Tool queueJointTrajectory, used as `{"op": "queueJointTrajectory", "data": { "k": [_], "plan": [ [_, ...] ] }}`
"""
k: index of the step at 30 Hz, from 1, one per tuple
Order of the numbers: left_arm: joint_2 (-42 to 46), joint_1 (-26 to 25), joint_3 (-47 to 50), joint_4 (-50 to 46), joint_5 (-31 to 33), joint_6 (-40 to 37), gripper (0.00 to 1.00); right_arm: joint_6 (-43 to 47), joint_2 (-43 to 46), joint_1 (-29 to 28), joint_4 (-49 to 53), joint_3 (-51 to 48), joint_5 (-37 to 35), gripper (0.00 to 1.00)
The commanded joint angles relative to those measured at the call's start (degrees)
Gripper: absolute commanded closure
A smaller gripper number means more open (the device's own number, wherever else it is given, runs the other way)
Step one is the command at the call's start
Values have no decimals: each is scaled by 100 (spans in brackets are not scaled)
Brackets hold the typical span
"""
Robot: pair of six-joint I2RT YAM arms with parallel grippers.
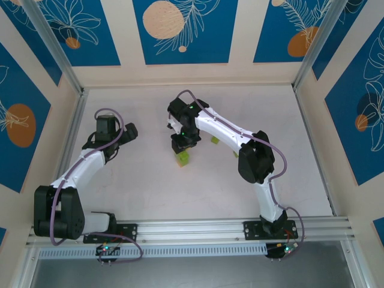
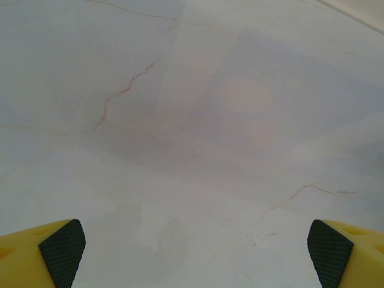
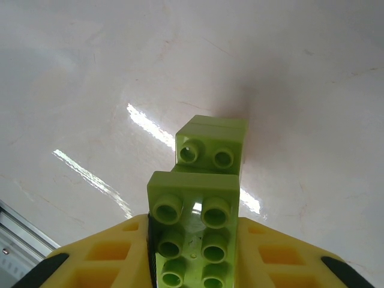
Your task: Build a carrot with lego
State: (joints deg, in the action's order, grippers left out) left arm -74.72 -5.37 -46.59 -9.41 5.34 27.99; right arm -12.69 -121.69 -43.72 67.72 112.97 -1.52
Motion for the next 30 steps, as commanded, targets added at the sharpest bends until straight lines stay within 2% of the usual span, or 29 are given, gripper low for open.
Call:
{"op": "queueJointTrajectory", "data": {
  "k": [1, 30],
  "plan": [
    [112, 31, -131, 32, -60, -67, 2, -83, 239, 31, 60, -148, 9, 68],
    [177, 31, -120, -13, -16, -83, 2, -174, -196, -50, 234, 374, 117, 68]
  ]
}}
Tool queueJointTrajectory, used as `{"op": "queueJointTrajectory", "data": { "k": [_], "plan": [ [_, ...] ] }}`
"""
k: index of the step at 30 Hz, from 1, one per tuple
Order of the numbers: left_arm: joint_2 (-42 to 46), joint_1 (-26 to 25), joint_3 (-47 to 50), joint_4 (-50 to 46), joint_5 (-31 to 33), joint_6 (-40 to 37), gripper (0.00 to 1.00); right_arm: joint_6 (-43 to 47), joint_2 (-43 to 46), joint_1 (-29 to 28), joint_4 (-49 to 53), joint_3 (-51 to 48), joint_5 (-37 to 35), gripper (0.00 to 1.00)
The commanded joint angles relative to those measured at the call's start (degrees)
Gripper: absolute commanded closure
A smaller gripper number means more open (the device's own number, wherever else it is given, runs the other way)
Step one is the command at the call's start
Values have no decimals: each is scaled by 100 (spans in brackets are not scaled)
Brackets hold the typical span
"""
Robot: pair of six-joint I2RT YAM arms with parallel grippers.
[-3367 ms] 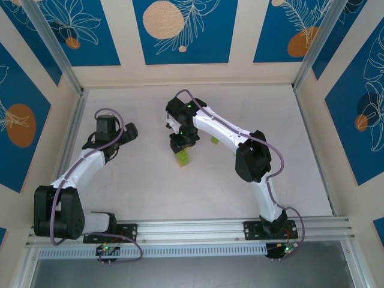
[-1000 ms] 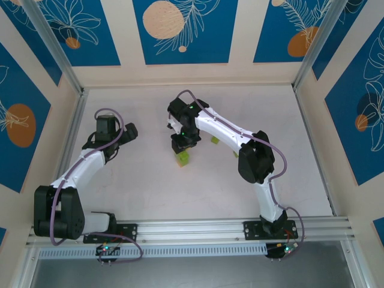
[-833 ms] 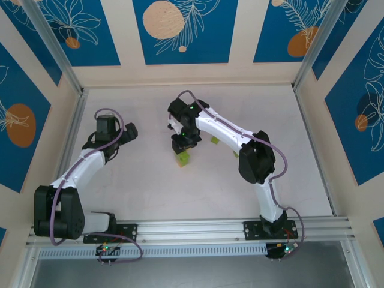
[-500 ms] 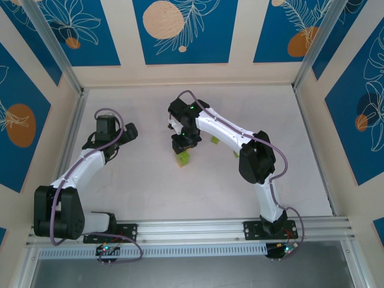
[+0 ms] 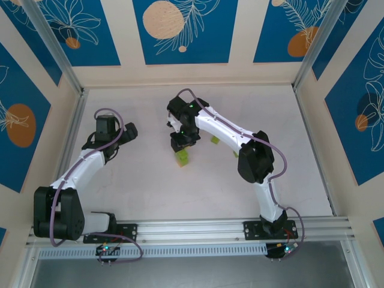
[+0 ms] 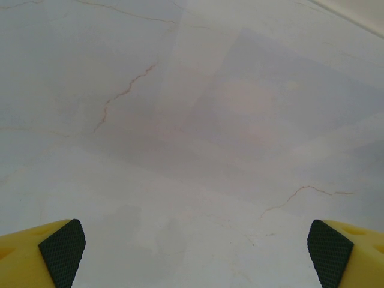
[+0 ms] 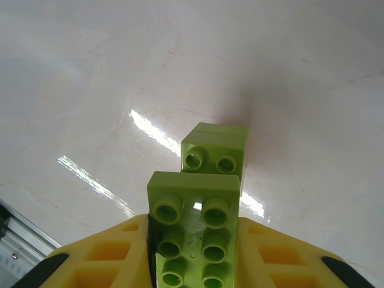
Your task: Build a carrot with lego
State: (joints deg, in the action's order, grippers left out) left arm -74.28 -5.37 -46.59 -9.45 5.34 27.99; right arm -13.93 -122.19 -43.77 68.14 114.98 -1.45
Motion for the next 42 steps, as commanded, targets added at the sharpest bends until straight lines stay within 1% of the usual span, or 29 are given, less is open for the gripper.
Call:
{"op": "queueJointTrajectory", "data": {
  "k": [1, 14, 24, 30, 37, 42],
  "plan": [
    [143, 33, -116, -5, -16, -87, 2, -45, -173, -60, 221, 199, 105, 68],
    [131, 37, -114, -4, -16, -83, 2, -25, -315, -133, 364, 185, -20, 68],
    [131, 31, -111, 4, -17, -83, 2, -22, -533, -253, 638, 325, -292, 68],
    [127, 35, -114, 9, -24, -77, 2, -17, -656, -316, 786, 281, -573, 68],
    [139, 28, -113, 6, -17, -83, 2, 15, -664, -360, 780, -48, -554, 68],
    [124, 38, -105, 23, -33, -67, 2, 62, -454, -351, 636, -447, -465, 69]
  ]
}}
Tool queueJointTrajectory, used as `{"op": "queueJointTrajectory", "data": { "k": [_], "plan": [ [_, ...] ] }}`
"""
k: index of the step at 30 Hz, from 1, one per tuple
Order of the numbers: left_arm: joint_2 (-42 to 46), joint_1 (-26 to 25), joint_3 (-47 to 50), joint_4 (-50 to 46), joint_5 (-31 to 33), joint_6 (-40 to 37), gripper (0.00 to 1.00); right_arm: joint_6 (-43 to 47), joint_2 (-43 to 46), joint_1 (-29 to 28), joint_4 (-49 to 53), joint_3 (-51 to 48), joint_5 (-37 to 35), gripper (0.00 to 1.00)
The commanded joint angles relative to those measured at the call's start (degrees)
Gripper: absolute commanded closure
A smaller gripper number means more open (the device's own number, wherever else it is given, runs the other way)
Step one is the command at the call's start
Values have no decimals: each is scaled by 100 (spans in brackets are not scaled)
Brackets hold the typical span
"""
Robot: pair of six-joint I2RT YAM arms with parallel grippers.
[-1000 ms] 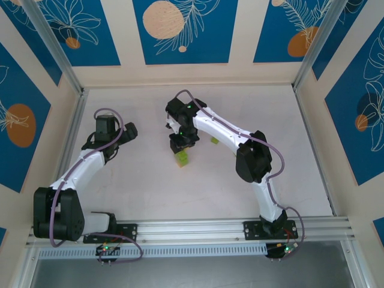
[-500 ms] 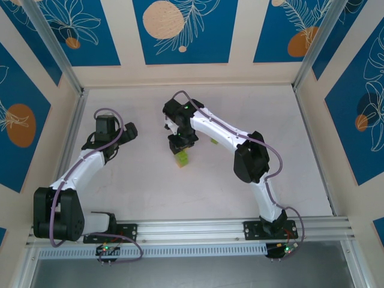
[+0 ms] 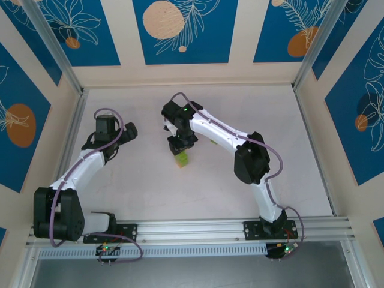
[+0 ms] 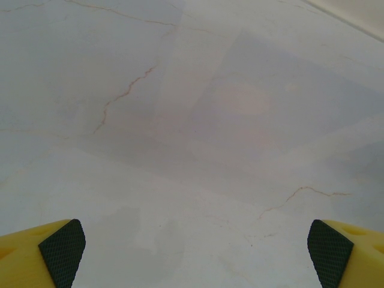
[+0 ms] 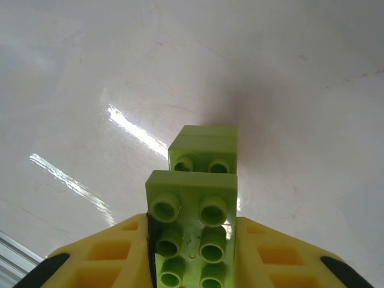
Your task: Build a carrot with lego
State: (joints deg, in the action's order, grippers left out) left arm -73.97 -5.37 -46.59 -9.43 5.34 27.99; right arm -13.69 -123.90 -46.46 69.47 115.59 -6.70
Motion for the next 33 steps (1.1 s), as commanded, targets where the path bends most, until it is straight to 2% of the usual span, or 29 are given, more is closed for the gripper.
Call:
{"op": "queueJointTrajectory", "data": {
  "k": [1, 15, 22, 28, 33],
  "plan": [
    [80, 34, -105, 22, -38, -65, 2, 42, -238, -67, 468, -557, 91, 69],
    [63, 30, -131, 34, -51, -65, 2, 281, -327, -30, 496, -451, 182, 69],
    [30, 35, -157, 32, -47, -79, 2, 1534, 78, -42, 717, 107, 107, 68],
    [57, 35, -148, 14, 2, -102, 2, 2194, 45, -235, 1783, 1063, 1, 67],
    [45, 35, -147, 13, 18, -118, 2, 2707, 507, -692, 1707, 102, 121, 67]
  ]
}}
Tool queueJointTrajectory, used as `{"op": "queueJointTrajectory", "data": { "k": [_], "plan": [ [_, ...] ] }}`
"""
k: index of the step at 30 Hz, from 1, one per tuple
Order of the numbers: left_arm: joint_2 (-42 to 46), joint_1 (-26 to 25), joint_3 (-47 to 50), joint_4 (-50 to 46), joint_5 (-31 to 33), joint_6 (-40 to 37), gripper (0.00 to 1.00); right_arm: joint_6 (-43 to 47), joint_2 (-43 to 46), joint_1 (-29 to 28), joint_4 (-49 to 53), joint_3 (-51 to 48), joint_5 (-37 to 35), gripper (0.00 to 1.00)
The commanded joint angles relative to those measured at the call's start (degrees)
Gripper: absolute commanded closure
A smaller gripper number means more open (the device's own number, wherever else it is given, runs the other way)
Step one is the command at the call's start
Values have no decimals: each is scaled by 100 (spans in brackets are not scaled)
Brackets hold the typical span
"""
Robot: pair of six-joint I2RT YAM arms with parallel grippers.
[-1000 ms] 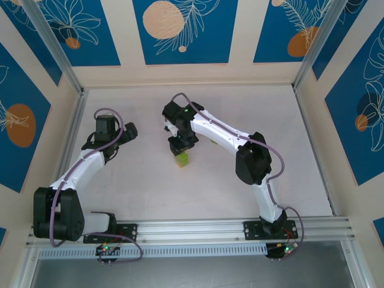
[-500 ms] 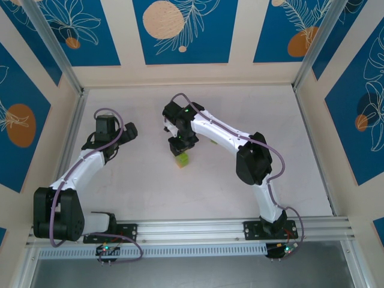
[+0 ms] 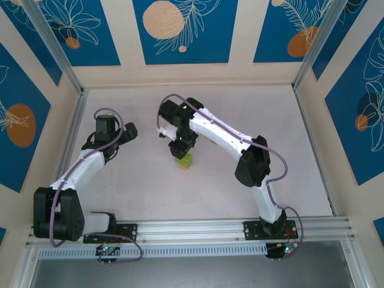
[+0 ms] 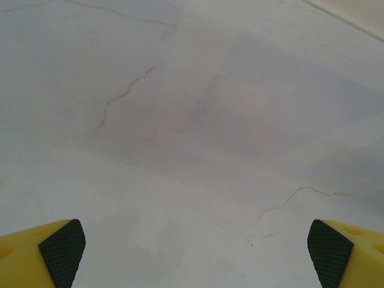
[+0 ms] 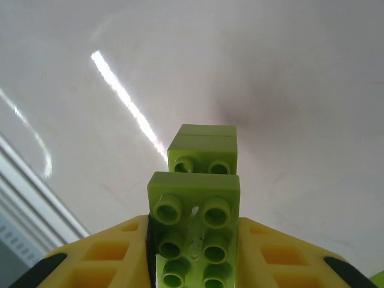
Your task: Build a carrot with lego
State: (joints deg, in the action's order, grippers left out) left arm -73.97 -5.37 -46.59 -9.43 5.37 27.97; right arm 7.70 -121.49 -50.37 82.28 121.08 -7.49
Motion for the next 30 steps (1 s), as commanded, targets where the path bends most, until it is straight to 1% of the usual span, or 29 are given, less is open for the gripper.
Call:
{"op": "queueJointTrajectory", "data": {
  "k": [1, 3, 6, 10, 17, 30],
  "plan": [
    [40, 35, -148, 13, 17, -116, 2, 670, 401, -412, 358, -671, 234, 67],
    [44, 30, -149, 16, 26, -125, 2, 797, 611, -624, 281, -1111, 239, 67],
    [44, 37, -144, 16, 35, -142, 2, 863, 804, -877, 150, -1399, 132, 67],
    [58, 38, -149, -5, 43, -151, 2, 934, 995, -1065, -55, -1659, 176, 68],
    [77, 40, -148, -12, 70, -177, 2, 1173, 1355, -1132, -719, -2192, 196, 68],
    [89, 36, -131, 12, 17, -194, 2, 1470, 1168, -1084, -933, -2290, 94, 67]
  ]
}}
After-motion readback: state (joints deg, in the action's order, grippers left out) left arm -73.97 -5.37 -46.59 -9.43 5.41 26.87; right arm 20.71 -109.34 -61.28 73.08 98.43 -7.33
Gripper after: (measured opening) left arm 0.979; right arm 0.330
